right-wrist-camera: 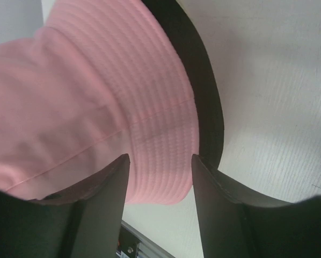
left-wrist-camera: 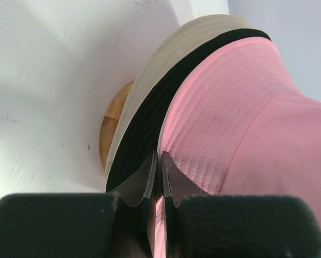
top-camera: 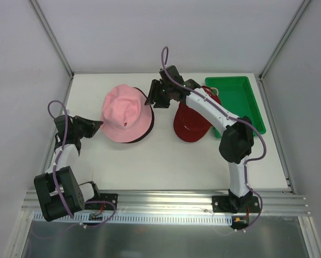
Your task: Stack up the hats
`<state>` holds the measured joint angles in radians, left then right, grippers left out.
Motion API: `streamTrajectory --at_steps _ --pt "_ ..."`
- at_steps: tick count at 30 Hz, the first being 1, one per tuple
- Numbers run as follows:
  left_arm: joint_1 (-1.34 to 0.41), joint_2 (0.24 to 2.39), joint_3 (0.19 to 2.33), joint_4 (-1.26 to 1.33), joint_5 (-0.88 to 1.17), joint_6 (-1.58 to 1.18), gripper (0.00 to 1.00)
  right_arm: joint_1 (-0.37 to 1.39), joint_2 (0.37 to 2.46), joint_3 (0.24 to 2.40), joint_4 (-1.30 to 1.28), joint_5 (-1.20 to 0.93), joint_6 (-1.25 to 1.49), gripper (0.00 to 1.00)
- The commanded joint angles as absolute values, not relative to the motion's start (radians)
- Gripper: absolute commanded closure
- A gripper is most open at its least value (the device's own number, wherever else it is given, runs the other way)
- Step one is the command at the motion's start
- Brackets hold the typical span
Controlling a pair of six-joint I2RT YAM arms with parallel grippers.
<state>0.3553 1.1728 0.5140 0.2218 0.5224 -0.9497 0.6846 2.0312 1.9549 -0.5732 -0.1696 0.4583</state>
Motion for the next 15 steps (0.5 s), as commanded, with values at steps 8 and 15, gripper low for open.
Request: streamTrajectory --at_steps 8,15 --pt "0.374 1.183 0.531 0.189 0.477 -0.907 1.00 0.681 2.013 1.797 -0.350 -0.186 0.607 0.35" --pt "0.374 1.189 0.526 0.187 0.476 -0.913 1.00 0.680 1.974 1.616 -0.114 -0.181 0.721 0.29"
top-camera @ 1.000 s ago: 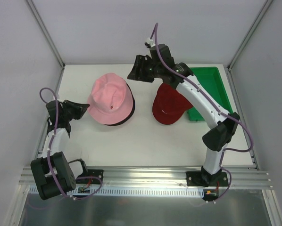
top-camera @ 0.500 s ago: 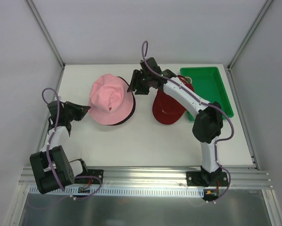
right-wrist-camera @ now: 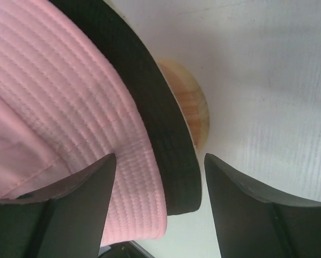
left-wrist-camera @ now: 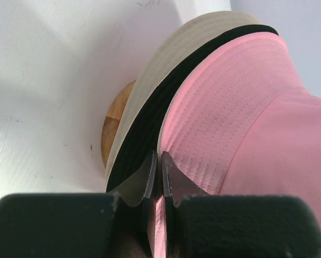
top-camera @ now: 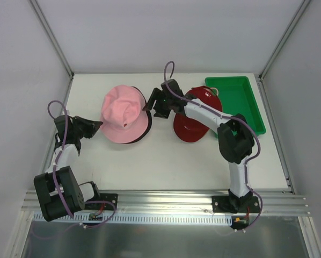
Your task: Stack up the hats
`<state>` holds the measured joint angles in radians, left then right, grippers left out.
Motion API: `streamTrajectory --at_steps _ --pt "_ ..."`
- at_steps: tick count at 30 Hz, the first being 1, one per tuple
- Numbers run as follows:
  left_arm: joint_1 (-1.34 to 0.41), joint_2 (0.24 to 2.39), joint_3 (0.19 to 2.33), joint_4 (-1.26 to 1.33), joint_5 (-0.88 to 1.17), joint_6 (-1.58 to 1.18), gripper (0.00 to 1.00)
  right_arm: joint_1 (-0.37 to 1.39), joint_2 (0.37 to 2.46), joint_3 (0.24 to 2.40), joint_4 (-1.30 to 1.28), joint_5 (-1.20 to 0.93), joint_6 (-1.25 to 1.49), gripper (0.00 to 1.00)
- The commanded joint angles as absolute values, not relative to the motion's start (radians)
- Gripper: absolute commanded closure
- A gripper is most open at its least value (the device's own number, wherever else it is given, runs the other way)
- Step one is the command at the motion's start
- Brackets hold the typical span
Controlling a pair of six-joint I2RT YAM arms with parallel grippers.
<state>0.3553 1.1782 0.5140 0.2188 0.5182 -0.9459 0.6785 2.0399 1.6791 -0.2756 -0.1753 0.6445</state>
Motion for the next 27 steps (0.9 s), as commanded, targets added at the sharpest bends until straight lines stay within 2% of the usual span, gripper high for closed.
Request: streamTrajectory --at_steps 1,13,19,27 --pt "0.374 1.189 0.526 0.186 0.476 -0.911 1.00 0.678 1.967 1.589 -0.080 -0.173 0.750 0.29" --pt "0.374 1.183 0.523 0.173 0.460 -0.908 1.00 0.681 1.809 1.315 0.210 -0.078 0.868 0.35" --pt "0.374 1.178 0.523 0.172 0.457 -0.910 1.00 0.713 1.767 1.312 0.187 -0.028 0.847 0.35" --pt "0.374 1.180 0.529 0.161 0.457 -0.908 1.00 0.735 1.815 1.329 0.204 -0.018 0.862 0.34"
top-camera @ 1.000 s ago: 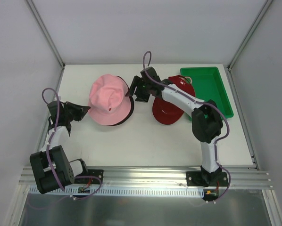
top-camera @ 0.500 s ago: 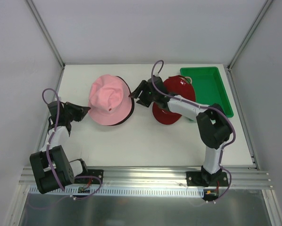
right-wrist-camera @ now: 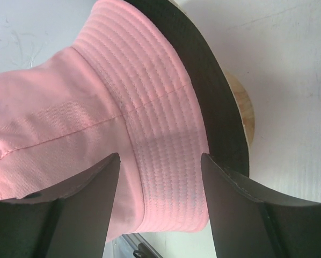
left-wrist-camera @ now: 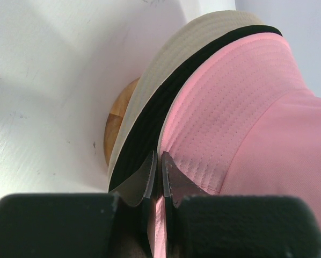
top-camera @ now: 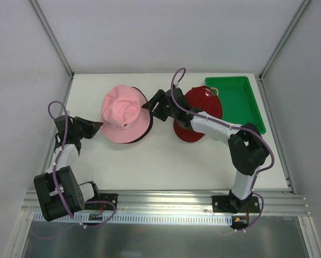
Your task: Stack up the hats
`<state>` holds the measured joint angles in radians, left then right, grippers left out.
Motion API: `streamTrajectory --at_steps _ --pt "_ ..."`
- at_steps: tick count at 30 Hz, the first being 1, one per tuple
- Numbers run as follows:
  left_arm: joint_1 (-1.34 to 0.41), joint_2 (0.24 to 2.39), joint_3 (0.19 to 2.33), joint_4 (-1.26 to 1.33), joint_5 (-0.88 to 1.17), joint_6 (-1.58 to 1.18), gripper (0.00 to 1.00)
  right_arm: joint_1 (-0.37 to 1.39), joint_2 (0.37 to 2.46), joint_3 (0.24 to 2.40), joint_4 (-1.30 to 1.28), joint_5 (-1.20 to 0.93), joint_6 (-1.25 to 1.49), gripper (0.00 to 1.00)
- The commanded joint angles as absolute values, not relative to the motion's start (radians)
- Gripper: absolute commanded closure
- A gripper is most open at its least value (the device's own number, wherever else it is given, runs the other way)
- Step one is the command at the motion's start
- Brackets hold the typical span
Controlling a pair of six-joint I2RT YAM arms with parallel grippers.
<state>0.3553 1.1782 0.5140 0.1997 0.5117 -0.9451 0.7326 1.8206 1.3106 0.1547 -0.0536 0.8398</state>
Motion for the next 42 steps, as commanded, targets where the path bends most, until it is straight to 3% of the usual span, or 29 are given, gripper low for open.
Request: streamTrajectory --at_steps 1,10,29,38,42 --pt "0.374 1.180 0.531 0.161 0.457 -0.908 1.00 0.736 1.818 1.325 0.212 -0.018 0.865 0.33" --pt "0.373 1.193 0.541 0.152 0.453 -0.899 1.00 0.739 1.845 1.272 0.313 -0.020 0.894 0.29" --pt "0.373 1.203 0.534 0.152 0.445 -0.897 1.00 0.765 1.882 1.223 0.485 -0.006 1.006 0.30" --pt "0.374 1.200 0.531 0.150 0.437 -0.894 1.00 0.765 1.856 1.174 0.505 0.058 1.020 0.50" --pt "0.373 1.190 0.529 0.149 0.433 -0.894 1.00 0.767 1.858 1.170 0.492 0.064 1.020 0.69"
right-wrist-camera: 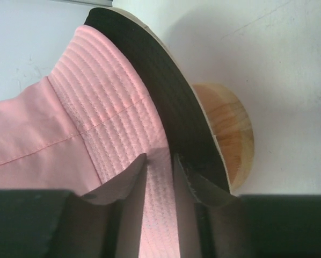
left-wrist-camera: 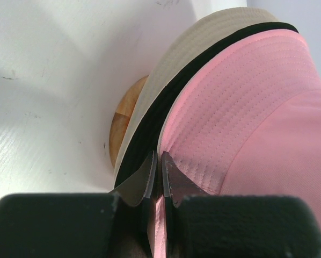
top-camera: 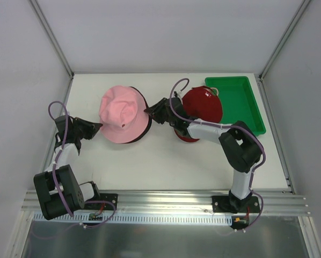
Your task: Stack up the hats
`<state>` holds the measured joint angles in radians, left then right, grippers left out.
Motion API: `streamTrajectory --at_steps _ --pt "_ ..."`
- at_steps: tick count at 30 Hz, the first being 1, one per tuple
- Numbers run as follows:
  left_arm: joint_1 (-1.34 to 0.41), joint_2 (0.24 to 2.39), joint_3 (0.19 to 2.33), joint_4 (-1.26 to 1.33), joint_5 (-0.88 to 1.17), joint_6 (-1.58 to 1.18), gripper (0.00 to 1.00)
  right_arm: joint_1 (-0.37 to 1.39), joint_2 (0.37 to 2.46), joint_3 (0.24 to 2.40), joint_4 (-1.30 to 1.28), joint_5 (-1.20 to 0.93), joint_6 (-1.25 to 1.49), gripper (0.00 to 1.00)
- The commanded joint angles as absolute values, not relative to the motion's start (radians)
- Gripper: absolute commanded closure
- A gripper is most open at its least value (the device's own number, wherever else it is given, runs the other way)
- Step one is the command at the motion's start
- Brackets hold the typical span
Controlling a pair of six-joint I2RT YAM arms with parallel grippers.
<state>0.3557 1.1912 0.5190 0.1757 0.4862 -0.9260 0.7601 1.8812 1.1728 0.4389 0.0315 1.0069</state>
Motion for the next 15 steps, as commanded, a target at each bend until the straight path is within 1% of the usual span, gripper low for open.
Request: streamTrajectory --at_steps 1,2,3,9,13,15 --pt "0.373 1.189 0.529 0.146 0.428 -0.893 1.00 0.767 1.859 1.172 0.491 0.066 1.020 0.73" --pt "0.374 1.189 0.531 0.144 0.428 -0.891 1.00 0.767 1.859 1.173 0.485 0.067 1.019 0.75" --pt "0.374 1.186 0.532 0.141 0.426 -0.891 1.00 0.767 1.862 1.173 0.486 0.066 1.019 0.81" --pt "0.373 1.169 0.538 0.118 0.407 -0.882 1.00 0.765 1.858 1.169 0.485 0.074 1.014 1.00" --pt "0.373 1.158 0.549 0.087 0.387 -0.876 1.00 0.764 1.852 1.196 0.408 0.093 0.974 1.00" --pt "0.373 1.147 0.554 0.077 0.374 -0.877 1.00 0.764 1.852 1.264 0.264 0.110 0.937 1.00"
